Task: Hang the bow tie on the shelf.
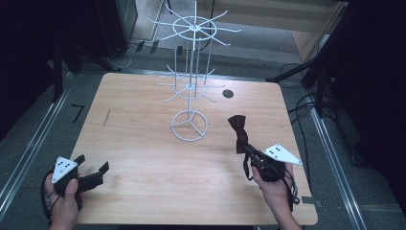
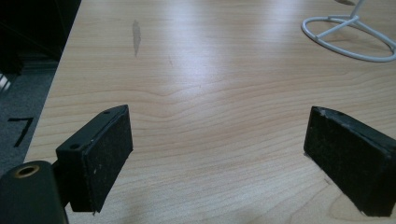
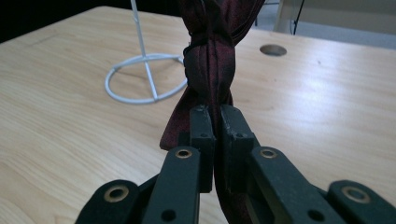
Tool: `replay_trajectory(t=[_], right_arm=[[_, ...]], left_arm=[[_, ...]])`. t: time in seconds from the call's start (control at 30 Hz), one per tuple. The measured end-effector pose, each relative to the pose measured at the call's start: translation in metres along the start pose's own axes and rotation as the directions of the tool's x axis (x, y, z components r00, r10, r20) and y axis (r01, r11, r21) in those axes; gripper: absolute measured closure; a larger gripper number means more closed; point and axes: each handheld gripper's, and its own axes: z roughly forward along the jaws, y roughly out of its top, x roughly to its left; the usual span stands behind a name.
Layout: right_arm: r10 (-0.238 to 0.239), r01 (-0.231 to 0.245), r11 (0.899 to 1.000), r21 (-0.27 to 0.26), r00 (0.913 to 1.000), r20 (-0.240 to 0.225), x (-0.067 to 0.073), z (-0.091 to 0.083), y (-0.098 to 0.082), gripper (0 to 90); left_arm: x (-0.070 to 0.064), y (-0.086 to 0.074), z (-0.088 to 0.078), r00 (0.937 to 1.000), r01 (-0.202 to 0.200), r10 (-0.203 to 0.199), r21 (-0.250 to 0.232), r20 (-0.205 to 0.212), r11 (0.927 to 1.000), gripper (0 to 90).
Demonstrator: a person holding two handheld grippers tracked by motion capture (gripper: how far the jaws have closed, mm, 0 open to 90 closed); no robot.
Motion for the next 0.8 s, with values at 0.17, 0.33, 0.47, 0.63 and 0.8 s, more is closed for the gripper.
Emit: replay_trajectory(t=[0.17, 0.33, 0.47, 0.63, 0.8], right_arm=[[-0.01, 0.01, 1.0, -0.023, 0.9998, -0.018, 0.011, 0.006, 0.014, 85.6], [-0.037, 0.036, 0.998, -0.045, 0.9985, -0.04, 0.026, 0.014, 0.026, 85.5], [-0.042, 0.039, 0.998, -0.055, 0.9975, -0.056, 0.037, 0.019, 0.033, 85.4], [-0.046, 0.042, 0.997, -0.059, 0.9966, -0.068, 0.043, 0.025, 0.04, 85.4], [-0.074, 0.068, 0.996, -0.061, 0.9932, -0.091, 0.047, 0.027, 0.049, 85.3]], left_arm=[[0.0, 0.0, 0.0, 1.0, 0.003, -0.003, -0.004, 0.005, 1.0, 8.6], [0.001, 0.0, 0.0, 1.0, 0.006, -0.006, -0.002, 0.007, 1.0, 8.6], [0.001, 0.0, -0.001, 0.9999, 0.006, -0.006, -0.001, 0.009, 1.0, 8.6], [0.001, 0.0, -0.001, 0.9999, 0.006, -0.006, 0.0, 0.009, 1.0, 8.6], [0.001, 0.0, -0.001, 1.0, 0.006, -0.006, 0.0, 0.008, 1.0, 8.6]])
